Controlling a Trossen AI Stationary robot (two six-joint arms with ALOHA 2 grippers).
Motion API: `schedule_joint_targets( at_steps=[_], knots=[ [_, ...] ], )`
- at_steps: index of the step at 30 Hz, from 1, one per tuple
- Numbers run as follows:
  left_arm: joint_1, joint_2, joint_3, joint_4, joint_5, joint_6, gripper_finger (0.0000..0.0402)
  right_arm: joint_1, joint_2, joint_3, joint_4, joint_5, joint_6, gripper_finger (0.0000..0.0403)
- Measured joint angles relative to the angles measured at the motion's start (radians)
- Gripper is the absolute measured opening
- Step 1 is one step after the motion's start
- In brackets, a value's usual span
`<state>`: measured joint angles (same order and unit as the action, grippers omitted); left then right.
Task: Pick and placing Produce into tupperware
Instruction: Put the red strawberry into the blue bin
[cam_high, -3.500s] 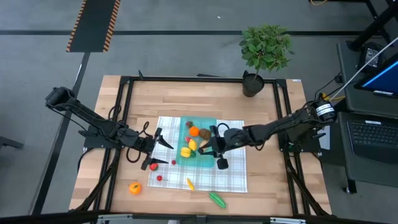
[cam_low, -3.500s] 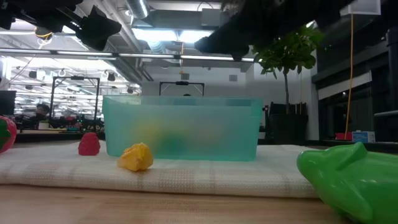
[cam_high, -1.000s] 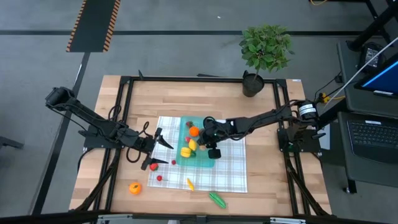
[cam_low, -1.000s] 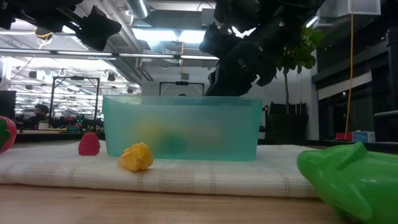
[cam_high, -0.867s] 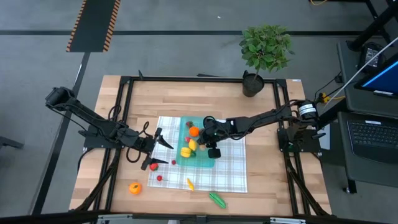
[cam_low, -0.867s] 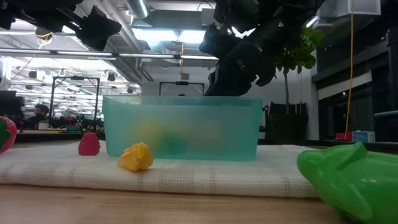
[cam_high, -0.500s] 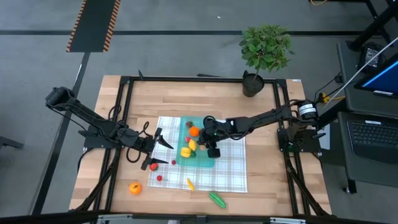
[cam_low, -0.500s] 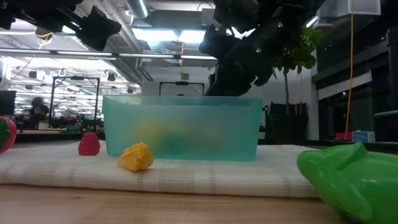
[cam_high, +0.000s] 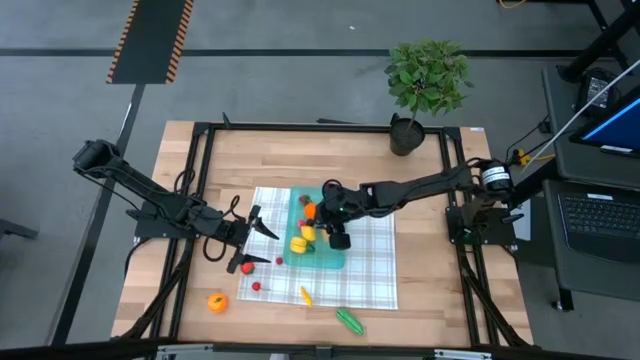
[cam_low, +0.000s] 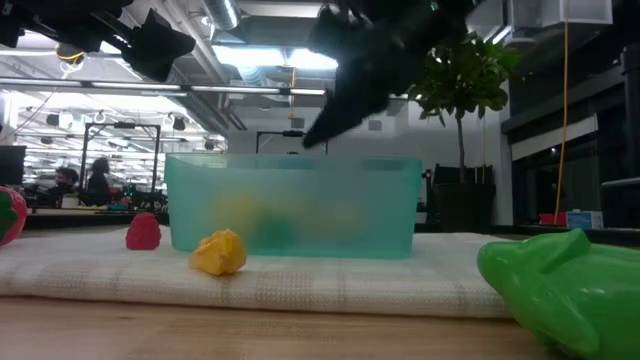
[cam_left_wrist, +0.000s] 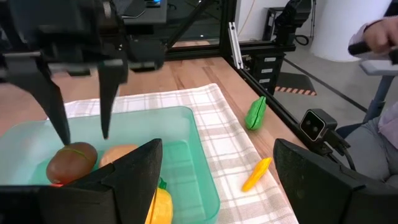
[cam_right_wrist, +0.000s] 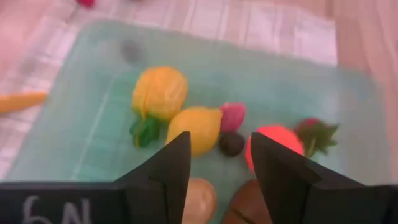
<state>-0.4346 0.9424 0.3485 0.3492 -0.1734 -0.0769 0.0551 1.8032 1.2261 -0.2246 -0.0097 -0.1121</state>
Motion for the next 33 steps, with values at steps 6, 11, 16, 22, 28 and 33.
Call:
schedule_joint_targets(
  at_steps=[6,11,16,22,28,33],
  knots=[
    [0.000,0.000,0.000,0.000,0.000,-0.005,0.0298,0.000,-0.065,-0.017,0.059,0.000,-0.048,0.0166],
    [0.000,-0.003,0.000,-0.007,0.010,-0.026,0.0298,0.000,-0.159,-0.177,0.249,-0.003,-0.051,0.0166],
    [-0.004,-0.003,0.000,-0.015,0.011,-0.026,0.0298,0.014,-0.240,-0.346,0.528,-0.002,-0.051,0.0166],
    [-0.005,-0.002,0.000,-0.019,0.011,-0.026,0.0298,0.023,-0.283,-0.509,0.811,-0.001,-0.053,0.0166],
    [-0.006,-0.002,0.000,-0.014,0.011,-0.025,0.0298,0.023,-0.279,-0.551,0.887,0.001,-0.045,0.0166],
    [-0.006,-0.002,0.000,-0.018,0.011,-0.021,0.0298,0.023,-0.278,-0.552,0.892,0.000,-0.022,0.0166]
  ],
)
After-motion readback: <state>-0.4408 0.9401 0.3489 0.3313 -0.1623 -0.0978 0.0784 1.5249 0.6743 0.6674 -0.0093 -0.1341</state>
